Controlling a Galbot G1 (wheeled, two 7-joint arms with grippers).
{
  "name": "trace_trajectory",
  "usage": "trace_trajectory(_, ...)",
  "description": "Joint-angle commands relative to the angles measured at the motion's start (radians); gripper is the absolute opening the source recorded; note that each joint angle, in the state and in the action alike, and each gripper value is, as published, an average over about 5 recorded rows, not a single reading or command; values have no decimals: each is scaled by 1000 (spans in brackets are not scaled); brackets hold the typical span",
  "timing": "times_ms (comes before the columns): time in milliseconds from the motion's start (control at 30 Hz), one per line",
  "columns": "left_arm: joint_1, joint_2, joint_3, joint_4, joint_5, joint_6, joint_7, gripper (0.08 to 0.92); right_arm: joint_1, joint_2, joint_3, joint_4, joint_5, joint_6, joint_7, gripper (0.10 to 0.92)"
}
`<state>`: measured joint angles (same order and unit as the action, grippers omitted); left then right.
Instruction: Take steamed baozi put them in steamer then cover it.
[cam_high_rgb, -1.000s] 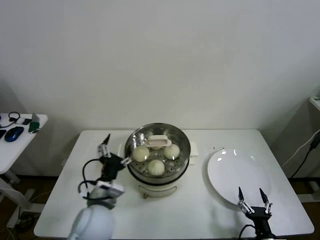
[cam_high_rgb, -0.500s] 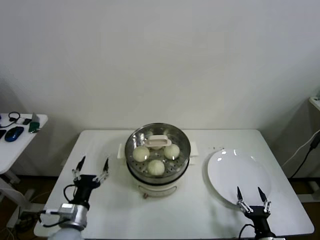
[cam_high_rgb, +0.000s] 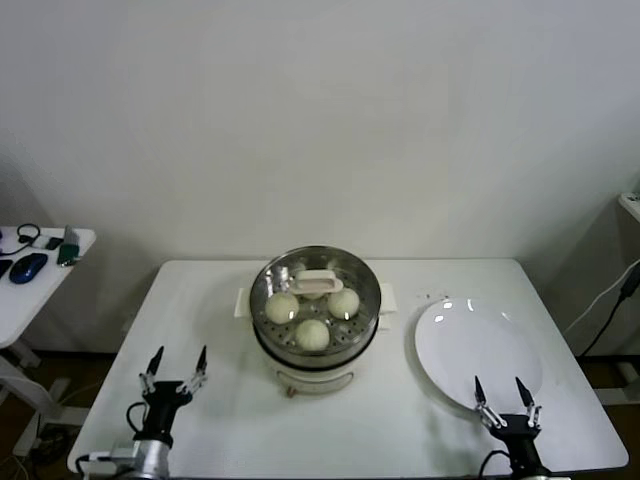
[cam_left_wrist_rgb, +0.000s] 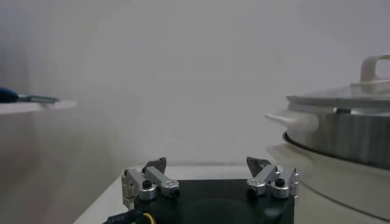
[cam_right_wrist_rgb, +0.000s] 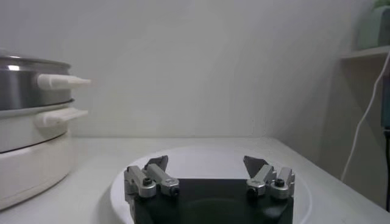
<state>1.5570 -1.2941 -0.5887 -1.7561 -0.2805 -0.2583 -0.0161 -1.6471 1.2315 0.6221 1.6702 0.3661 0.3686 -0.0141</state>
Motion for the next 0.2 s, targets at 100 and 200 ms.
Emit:
trace_trajectory(100, 15, 0, -7, 84, -29, -74, 31, 823, 6, -1, -5, -6, 10, 5, -3, 823)
trace_trajectory(200, 18, -1, -7, 83, -27, -73, 33, 823, 6, 0, -6, -4, 10, 4, -5, 823)
